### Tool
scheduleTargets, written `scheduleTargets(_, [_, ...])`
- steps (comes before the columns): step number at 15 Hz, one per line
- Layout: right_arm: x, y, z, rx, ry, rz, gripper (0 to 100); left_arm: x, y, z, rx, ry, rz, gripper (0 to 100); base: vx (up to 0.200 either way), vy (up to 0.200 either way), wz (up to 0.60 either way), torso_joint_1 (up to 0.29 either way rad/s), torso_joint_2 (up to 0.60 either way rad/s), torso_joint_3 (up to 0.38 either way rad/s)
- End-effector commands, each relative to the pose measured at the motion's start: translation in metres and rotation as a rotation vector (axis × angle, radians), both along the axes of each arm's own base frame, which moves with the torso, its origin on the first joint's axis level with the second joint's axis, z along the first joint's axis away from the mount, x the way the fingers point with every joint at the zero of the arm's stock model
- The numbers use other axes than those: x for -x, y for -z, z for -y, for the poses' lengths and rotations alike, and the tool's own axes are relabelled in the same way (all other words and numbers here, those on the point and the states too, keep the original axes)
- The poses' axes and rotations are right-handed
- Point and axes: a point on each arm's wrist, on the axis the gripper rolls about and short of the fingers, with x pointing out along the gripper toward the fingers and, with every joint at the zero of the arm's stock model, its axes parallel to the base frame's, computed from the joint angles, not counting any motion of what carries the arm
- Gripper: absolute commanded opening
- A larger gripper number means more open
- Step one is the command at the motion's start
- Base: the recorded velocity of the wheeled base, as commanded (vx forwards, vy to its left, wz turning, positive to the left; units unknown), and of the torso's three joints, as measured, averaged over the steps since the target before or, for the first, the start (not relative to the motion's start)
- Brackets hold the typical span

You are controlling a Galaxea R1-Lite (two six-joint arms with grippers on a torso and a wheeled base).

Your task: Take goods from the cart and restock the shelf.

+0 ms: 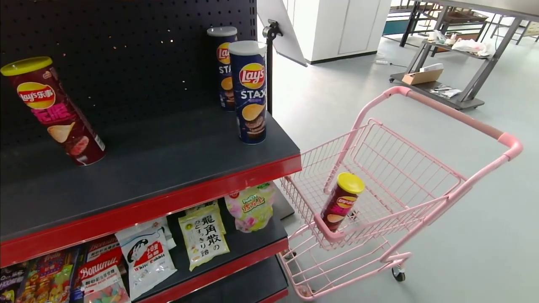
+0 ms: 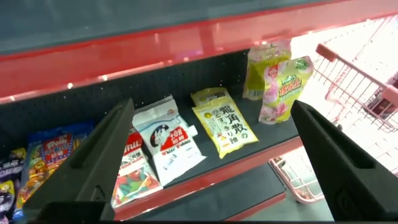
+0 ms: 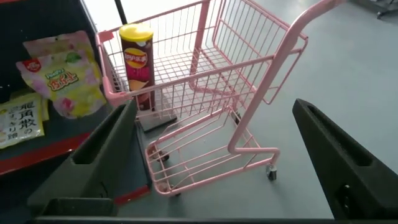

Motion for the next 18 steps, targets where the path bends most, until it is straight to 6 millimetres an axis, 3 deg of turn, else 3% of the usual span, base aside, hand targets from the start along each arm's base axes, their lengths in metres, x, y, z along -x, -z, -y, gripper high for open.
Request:
scheduleTargets(1, [0.0,0.0,0.0,0.0,0.0,0.0,100,0.0,0.0,0.0,0.0,0.0,-0.001,100,0.0,0.0,0.0,-0.168,0.47,0.295])
scheduleTargets(12, [0.0,0.0,0.0,0.003,0.0,0.0,100,0.0,0.0,0.0,0.0,0.0,-0.001,100,0.0,0.0,0.0,-0.153,0.53,0.364])
scheduleTargets(17, [0.0,-0.001,0.0,0.006,0.001,0.007,100,0.0,0.0,0.0,0.0,0.0,-0.001,100,0.0,0.0,0.0,-0.028,0.14,0.107])
scheduleTargets(18, [0.003,-0.037,0.0,-0.019,-0.007,0.054,100,0.0,0.0,0.0,0.0,-0.002,-0.001,100,0.0,0.0,0.0,0.0,0.0,0.0])
